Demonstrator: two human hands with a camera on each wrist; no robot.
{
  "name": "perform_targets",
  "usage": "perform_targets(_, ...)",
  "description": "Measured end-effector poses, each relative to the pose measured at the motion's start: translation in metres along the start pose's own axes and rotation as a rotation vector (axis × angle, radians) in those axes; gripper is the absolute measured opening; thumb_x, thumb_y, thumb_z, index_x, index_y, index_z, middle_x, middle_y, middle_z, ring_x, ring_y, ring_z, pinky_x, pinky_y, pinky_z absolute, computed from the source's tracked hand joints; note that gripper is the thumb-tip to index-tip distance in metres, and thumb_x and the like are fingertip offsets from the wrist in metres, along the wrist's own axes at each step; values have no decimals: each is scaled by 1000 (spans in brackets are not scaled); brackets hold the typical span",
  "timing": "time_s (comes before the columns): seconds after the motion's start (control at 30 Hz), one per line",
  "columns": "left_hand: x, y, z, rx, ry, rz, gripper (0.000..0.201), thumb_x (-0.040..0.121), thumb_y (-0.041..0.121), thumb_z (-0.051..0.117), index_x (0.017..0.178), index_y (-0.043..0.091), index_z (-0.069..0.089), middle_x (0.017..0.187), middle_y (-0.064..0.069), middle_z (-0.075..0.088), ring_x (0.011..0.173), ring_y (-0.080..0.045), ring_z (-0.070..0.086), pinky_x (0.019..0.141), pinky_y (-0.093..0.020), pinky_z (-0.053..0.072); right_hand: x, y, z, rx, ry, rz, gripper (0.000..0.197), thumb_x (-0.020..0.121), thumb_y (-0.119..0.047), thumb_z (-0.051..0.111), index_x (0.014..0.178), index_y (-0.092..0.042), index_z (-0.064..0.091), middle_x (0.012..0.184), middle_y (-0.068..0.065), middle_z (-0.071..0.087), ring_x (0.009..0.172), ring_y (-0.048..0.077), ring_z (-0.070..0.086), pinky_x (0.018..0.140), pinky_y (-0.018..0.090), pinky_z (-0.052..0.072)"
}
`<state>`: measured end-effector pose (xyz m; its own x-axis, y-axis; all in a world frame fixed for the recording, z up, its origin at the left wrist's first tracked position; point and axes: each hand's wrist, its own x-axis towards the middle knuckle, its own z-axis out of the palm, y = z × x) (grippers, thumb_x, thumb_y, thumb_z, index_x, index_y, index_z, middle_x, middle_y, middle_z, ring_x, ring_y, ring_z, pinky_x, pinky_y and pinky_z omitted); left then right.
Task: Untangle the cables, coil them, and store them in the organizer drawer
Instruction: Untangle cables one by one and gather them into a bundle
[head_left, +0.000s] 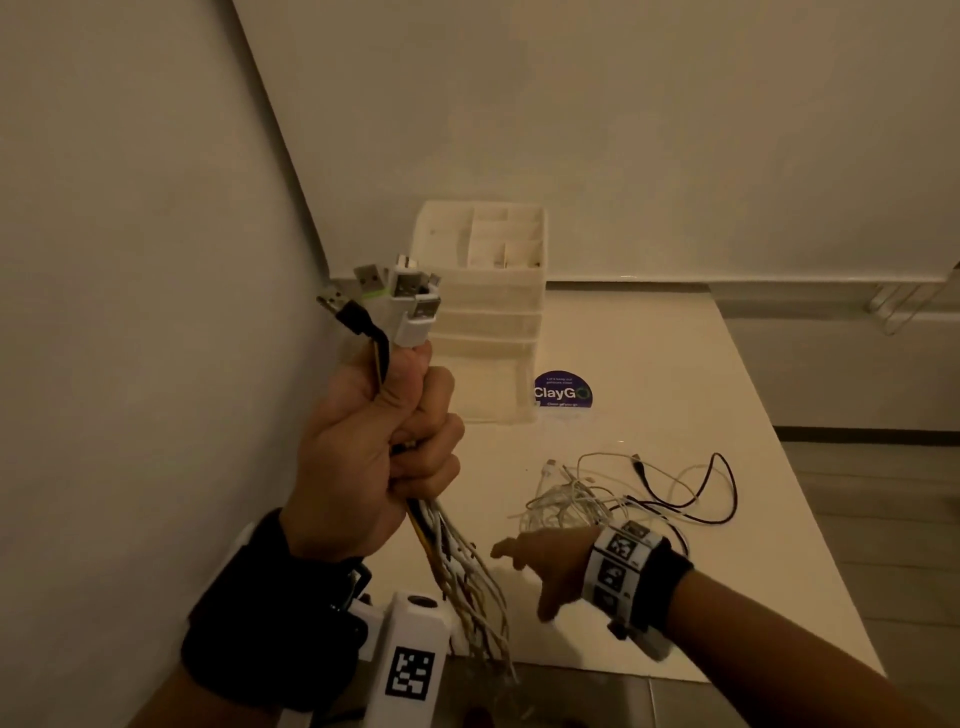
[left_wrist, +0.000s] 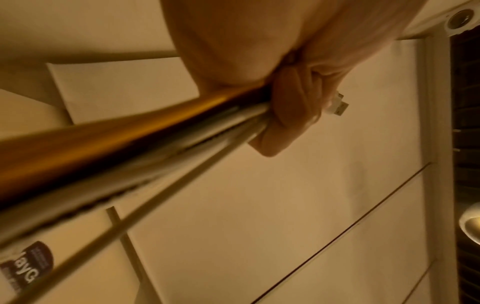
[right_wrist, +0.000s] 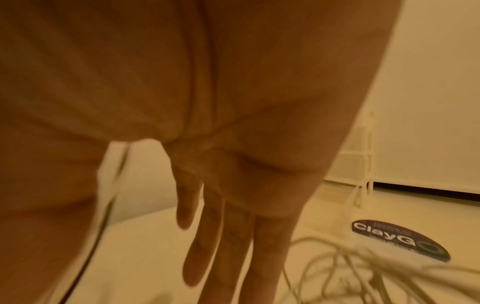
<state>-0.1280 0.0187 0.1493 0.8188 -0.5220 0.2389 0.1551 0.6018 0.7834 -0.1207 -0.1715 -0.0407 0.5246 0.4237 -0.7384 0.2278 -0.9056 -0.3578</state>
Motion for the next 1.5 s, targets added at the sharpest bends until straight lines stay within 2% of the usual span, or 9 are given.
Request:
perform_targets(0.13, 4, -10, -14, 32, 75, -20, 33, 92, 33, 58, 76, 14, 36, 56, 2, 29, 39, -7, 18, 38, -16, 17, 45, 3, -40, 198, 418, 132, 40, 88, -5, 49, 126, -18, 54, 127, 6, 58, 117, 25, 54, 94, 33, 45)
perform_targets(0.23, 6, -14, -26, 29, 172, -27, 32, 92, 33, 53, 73, 14, 36, 55, 3, 28, 38, -6, 18, 38, -15, 16, 82, 12, -44, 412, 631, 389, 33, 93, -16, 50, 125, -8, 48, 128, 15, 53, 116, 31, 53, 90, 34, 44)
perform_targets(0.37, 14, -14, -44, 45, 314, -11, 34, 92, 36, 45, 74, 17, 22, 53, 5, 27, 36, -4, 19, 37, -13, 16, 97, 38, -32, 425, 559, 599, 40, 91, -20, 54, 126, -1, 51, 132, 19, 53, 120, 33, 52, 97, 37, 44)
perform_targets(0.47, 20, -11, -57, 86, 376, 7, 31, 93, 40, 43, 75, 19, 31, 54, 5, 27, 34, -4, 22, 35, -12, 23, 103, 47, -14, 212, 473, 607, 56, 98, -23, 41, 146, 2, 27, 149, 16, 38, 135, 28, 40, 112, 32, 33)
perform_targets(0.77, 38, -20, -79, 148, 427, -22, 35, 99, 38, 39, 72, 17, 29, 50, 3, 26, 31, -8, 20, 35, -14, 20, 94, 47, -21, 294, 589, 490, 28, 96, -28, 44, 110, -11, 61, 108, 12, 65, 98, 30, 62, 76, 33, 49)
perform_targets(0.97, 63, -36, -71, 129, 385, -84, 26, 93, 38, 51, 85, 13, 50, 50, 3, 22, 35, -7, 16, 37, -13, 18, -5, 37, -51, 655, 1207, 259, 21, 96, -28, 53, 82, -21, 67, 67, -10, 71, 62, 4, 61, 59, 19, 40)
perform_targets(1.1, 82, -63, -42, 231, 338, -144, 26, 92, 31, 61, 73, 18, 48, 51, 2, 20, 37, -10, 15, 38, -14, 18, -60, 20, -69, 1061, 1428, -83, 20, 98, -19, 50, 86, -15, 65, 59, 5, 65, 64, 22, 66, 71, 37, 52)
perform_targets(1.27, 104, -97, -9, 382, 365, -183, 23, 88, 22, 69, 72, 15, 54, 50, -3, 25, 40, -13, 17, 39, -19, 19, -93, -4, -91, 969, 1461, -325, 18, 97, -22, 52, 94, -8, 63, 59, 6, 59, 49, 18, 51, 52, 31, 46)
perform_targets(1.5, 109, -108, 9, 417, 442, -181, 23, 84, 22, 73, 83, 6, 57, 54, -7, 31, 38, -15, 22, 37, -18, 22, -107, 11, -91, 553, 1481, -194, 13, 92, -23, 60, 91, -15, 70, 64, -9, 67, 53, -2, 59, 55, 9, 42)
